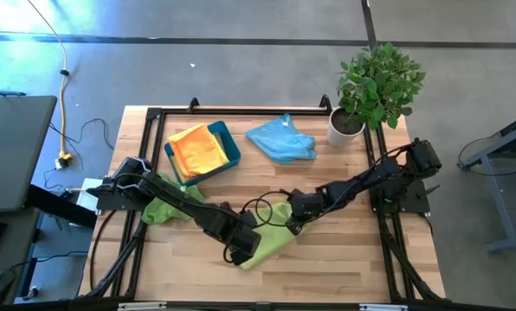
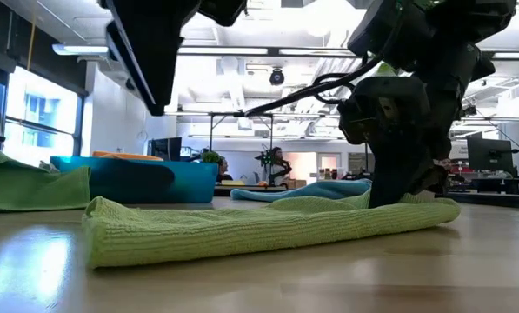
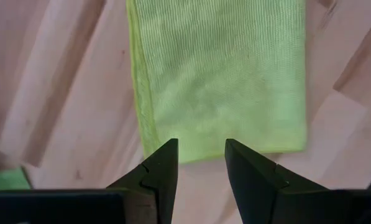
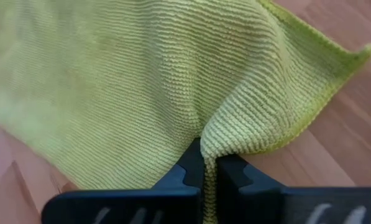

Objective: Fold microfiber towels
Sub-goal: Fold the right green microfiber cloth

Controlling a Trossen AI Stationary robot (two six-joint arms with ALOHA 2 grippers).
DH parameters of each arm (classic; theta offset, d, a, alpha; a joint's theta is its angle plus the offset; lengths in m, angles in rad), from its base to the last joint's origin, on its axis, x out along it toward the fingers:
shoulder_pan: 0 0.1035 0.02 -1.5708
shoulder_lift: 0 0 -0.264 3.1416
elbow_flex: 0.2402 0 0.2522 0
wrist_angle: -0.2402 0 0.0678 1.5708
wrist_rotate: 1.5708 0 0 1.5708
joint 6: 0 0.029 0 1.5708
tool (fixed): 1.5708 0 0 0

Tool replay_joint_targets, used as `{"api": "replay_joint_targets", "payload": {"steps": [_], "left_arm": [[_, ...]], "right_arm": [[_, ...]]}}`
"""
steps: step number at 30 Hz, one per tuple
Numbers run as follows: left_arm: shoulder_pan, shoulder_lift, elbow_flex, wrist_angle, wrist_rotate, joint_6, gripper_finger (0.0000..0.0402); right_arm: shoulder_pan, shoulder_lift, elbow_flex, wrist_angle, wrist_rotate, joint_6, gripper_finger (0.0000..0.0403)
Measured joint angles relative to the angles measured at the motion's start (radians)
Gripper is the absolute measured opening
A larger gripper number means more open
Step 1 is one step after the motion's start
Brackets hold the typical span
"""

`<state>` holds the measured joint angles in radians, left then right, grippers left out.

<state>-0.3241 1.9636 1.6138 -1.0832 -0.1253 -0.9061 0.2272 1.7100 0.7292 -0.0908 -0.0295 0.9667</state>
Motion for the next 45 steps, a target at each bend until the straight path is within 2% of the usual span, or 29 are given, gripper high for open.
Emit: {"api": "replay_joint_targets", "payload": {"steps": [8, 12, 16, 19, 22, 29, 33, 40, 45], "left_arm": [[0.033, 0.000, 0.000, 0.002, -0.035, 0.176, 0.0124], [0.043, 0.000, 0.000, 0.004, -0.044, 0.271, 0.0124], [0.043, 0.000, 0.000, 0.020, -0.045, 0.351, 0.0124], [0.042, 0.000, 0.000, 0.049, -0.045, 0.360, 0.0124], [0.042, 0.000, 0.000, 0.056, -0.045, 0.360, 0.0124], [0.041, -0.010, 0.000, 0.053, -0.007, 0.361, 0.0124], [0.036, -0.049, 0.001, 0.053, 0.013, 0.360, 0.0124], [0.034, -0.174, 0.001, 0.057, 0.007, 0.358, 0.0124], [0.034, -0.262, 0.000, 0.051, -0.047, 0.342, 0.0124]], "right_arm": [[-0.006, 0.001, 0.020, -0.065, -0.015, 0.043, 0.0000], [-0.005, 0.003, 0.124, -0.329, 0.007, -0.005, 0.0000], [-0.005, 0.011, 0.256, -0.648, 0.114, -0.031, 0.0000], [-0.003, 0.006, 0.362, -0.801, 0.186, 0.011, 0.0000], [0.011, 0.006, 0.421, -0.907, 0.195, 0.068, 0.0000], [0.073, 0.011, 0.511, -0.804, 0.194, 0.230, 0.0000], [0.108, 0.010, 0.518, -0.702, 0.194, 0.300, 0.0000], [0.148, 0.100, 0.520, -0.536, 0.204, 0.379, 0.0000], [0.166, 0.155, 0.519, -0.436, 0.170, 0.425, 0.0000]]}}
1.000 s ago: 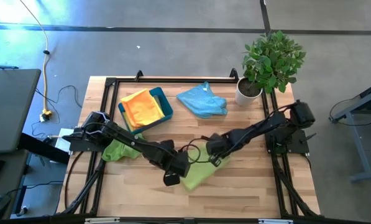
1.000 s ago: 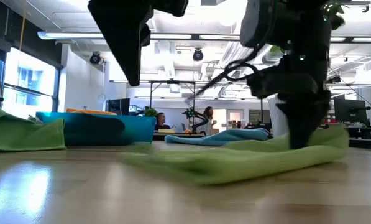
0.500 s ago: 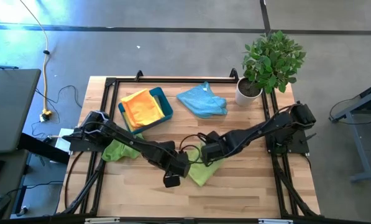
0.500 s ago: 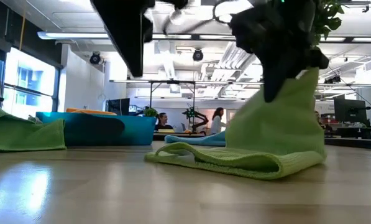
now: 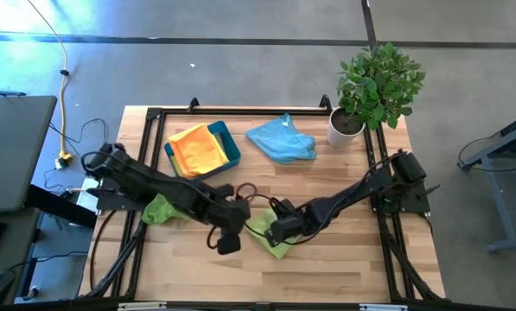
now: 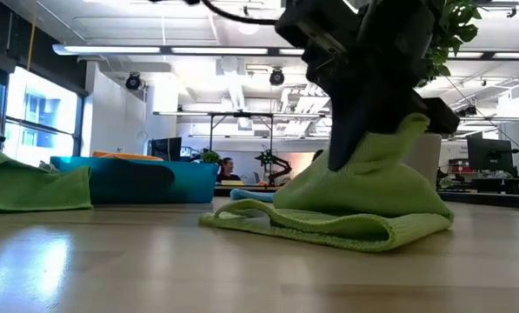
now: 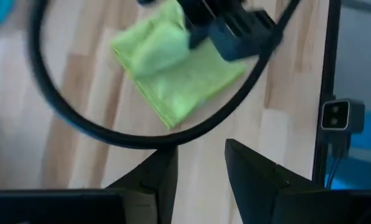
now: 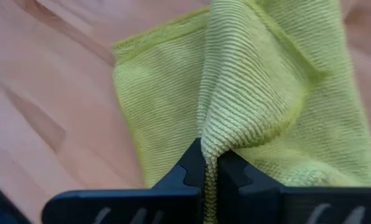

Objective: Fold microfiber towels
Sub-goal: Fold the right green microfiber cloth

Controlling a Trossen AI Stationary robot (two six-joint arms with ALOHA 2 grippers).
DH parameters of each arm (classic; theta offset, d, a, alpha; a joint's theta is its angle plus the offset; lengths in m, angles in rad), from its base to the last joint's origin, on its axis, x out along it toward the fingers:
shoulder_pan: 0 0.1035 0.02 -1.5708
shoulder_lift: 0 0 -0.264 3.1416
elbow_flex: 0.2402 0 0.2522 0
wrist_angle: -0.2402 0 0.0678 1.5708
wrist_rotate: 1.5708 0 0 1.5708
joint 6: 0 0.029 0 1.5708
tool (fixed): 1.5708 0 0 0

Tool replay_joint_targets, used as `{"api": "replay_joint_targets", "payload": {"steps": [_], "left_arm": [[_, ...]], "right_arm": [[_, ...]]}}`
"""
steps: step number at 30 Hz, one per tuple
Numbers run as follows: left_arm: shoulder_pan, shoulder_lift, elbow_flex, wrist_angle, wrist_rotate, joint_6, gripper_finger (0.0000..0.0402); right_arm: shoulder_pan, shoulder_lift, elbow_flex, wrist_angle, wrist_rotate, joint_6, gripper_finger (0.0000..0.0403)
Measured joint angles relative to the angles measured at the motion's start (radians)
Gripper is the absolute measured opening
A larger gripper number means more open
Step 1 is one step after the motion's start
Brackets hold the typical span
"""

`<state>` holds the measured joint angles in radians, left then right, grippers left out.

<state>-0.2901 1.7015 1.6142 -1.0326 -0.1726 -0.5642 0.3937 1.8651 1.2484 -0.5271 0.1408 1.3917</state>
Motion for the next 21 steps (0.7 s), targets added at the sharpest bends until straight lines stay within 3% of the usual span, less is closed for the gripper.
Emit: {"api": "replay_joint_targets", "payload": {"steps": [11, 21], "left_arm": [[0.001, -0.120, 0.001, -0.032, -0.117, -0.006, 0.0124], [0.001, -0.133, 0.000, -0.069, -0.145, -0.008, 0.0124]], "right_arm": [[0.035, 0.002, 0.000, 0.060, 0.057, 0.086, 0.0007], [0.034, 0.002, 0.001, 0.137, 0.094, 0.050, 0.0079]]}}
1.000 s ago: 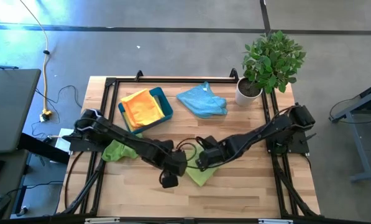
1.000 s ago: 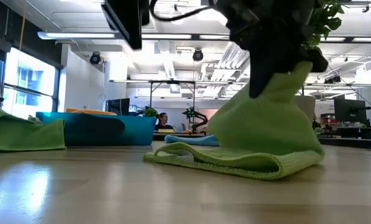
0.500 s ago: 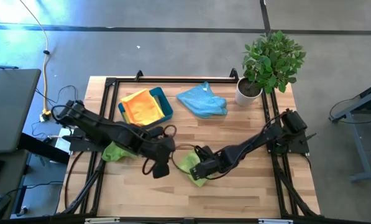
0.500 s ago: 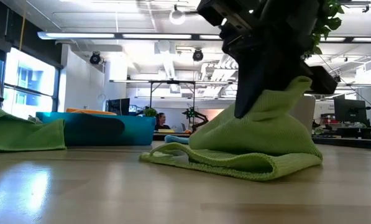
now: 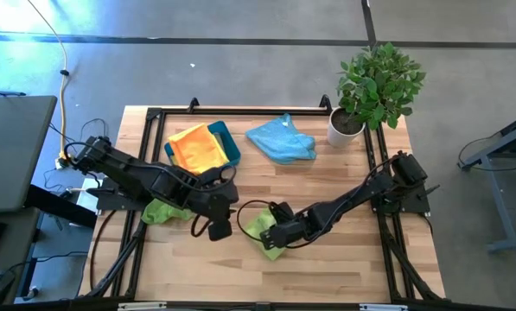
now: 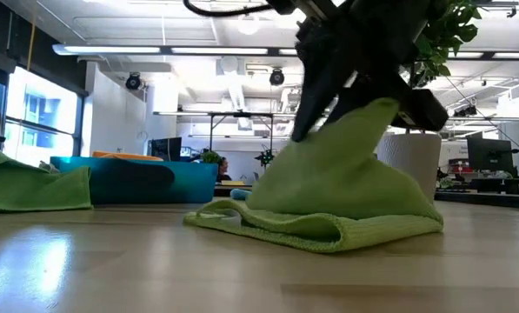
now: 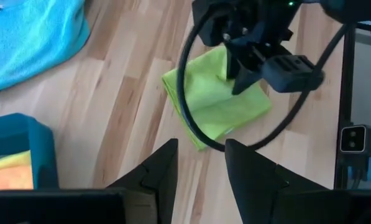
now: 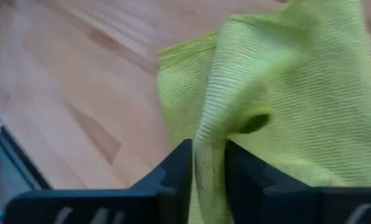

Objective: Fold microfiber towels
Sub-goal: Fold the right green microfiber cloth

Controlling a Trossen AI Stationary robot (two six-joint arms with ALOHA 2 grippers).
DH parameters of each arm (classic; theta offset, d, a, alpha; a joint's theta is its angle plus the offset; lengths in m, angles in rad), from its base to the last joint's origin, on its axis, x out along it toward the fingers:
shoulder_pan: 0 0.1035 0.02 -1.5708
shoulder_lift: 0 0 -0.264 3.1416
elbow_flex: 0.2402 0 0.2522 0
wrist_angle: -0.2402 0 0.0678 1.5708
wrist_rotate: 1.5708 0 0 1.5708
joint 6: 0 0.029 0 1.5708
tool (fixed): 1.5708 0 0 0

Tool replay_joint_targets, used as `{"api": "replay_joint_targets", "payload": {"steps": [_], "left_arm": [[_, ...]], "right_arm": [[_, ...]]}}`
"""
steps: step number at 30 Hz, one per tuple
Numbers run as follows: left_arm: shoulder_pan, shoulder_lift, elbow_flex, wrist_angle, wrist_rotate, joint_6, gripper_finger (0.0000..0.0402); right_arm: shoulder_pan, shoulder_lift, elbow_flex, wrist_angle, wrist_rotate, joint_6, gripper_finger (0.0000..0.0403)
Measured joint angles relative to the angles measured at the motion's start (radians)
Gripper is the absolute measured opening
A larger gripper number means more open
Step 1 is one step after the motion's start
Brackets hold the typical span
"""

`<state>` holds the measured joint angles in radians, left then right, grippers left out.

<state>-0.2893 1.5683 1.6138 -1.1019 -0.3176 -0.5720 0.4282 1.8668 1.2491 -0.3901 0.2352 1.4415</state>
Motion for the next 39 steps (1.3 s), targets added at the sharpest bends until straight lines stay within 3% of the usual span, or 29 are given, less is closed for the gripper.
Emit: {"api": "replay_joint_targets", "payload": {"steps": [9, 16, 26, 35, 39], "left_arm": [[0.000, 0.000, 0.000, -0.004, -0.008, 0.007, 0.0124], [-0.026, 0.000, 0.000, -0.011, -0.008, 0.007, 0.0124], [-0.050, 0.000, 0.000, -0.011, -0.008, 0.002, 0.0124], [-0.040, 0.000, 0.000, -0.010, -0.024, 0.003, 0.0124], [-0.050, 0.000, 0.000, -0.007, 0.054, 0.077, 0.0124]], "right_arm": [[-0.003, -0.002, 0.000, 0.111, -0.017, -0.108, 0.0143], [-0.008, 0.000, 0.000, -0.059, -0.018, -0.092, 0.0141], [0.053, 0.076, -0.009, -0.018, -0.133, -0.082, 0.0138], [0.068, 0.035, 0.001, -0.028, -0.153, -0.218, 0.0138], [0.106, -0.011, 0.002, -0.056, -0.100, -0.287, 0.0138]]}}
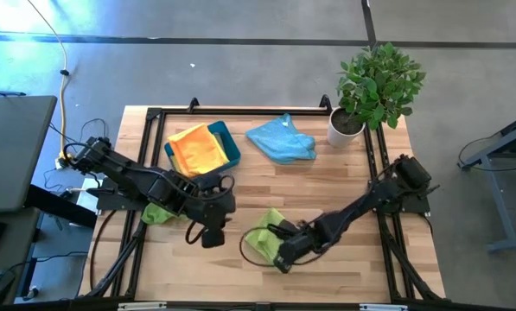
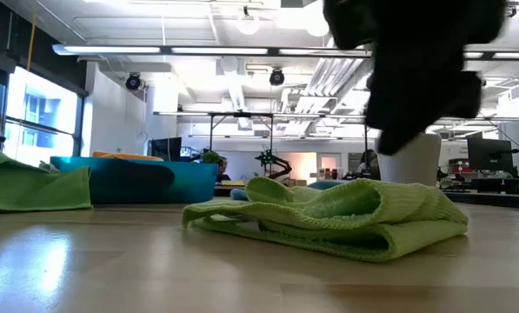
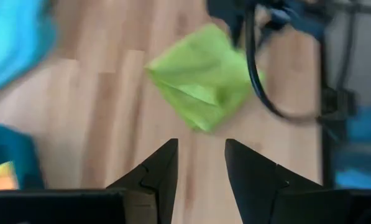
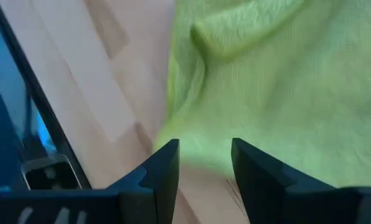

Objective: Fold microfiber towels
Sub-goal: Fold the right green microfiber cloth

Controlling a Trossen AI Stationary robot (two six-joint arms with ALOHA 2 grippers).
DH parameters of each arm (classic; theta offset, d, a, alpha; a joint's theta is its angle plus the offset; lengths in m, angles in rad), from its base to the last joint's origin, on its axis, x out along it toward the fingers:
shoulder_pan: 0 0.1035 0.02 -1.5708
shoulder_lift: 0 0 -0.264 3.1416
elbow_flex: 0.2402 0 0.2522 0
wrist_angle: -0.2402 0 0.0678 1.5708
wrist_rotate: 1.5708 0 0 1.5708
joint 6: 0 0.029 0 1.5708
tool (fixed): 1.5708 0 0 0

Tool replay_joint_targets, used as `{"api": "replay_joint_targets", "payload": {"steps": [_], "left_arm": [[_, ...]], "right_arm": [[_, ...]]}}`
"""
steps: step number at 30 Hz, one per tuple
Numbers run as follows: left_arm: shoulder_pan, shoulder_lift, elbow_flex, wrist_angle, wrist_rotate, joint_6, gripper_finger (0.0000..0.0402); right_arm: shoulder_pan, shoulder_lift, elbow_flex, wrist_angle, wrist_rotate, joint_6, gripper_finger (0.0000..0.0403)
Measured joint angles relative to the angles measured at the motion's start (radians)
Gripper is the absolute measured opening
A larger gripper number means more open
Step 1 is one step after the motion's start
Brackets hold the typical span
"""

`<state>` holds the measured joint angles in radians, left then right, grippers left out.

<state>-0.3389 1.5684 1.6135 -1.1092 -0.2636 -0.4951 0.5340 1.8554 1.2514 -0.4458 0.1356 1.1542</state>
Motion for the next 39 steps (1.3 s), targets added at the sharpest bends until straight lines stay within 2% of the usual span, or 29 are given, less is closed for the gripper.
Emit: {"api": "replay_joint_targets", "payload": {"steps": [7, 10, 14, 20, 25, 32, 39], "left_arm": [[-0.025, 0.025, -0.055, 0.018, 0.029, -0.020, 0.0124], [-0.038, 0.042, -0.115, 0.086, 0.029, -0.043, 0.0124], [-0.045, 0.079, -0.204, 0.288, 0.007, -0.043, 0.0124], [-0.038, 0.173, -0.293, 0.624, -0.080, 0.072, 0.0124], [-0.032, 0.293, -0.307, 0.791, -0.084, 0.139, 0.0124], [-0.029, 0.422, -0.306, 0.952, -0.066, 0.157, 0.0124], [-0.008, 0.499, -0.308, 0.971, -0.117, 0.158, 0.0124]], "right_arm": [[0.091, -0.005, -0.007, -0.109, 0.110, 0.016, 0.0138], [0.117, -0.005, -0.020, -0.115, 0.166, 0.015, 0.0138], [0.130, -0.006, -0.078, -0.021, 0.227, 0.007, 0.0138], [0.130, -0.006, -0.191, 0.200, 0.298, -0.087, 0.0138], [0.130, -0.006, -0.261, 0.302, 0.300, -0.116, 0.0138], [0.130, -0.006, -0.306, 0.348, 0.274, -0.098, 0.0137], [0.131, -0.006, -0.307, 0.364, 0.274, -0.124, 0.0137]]}}
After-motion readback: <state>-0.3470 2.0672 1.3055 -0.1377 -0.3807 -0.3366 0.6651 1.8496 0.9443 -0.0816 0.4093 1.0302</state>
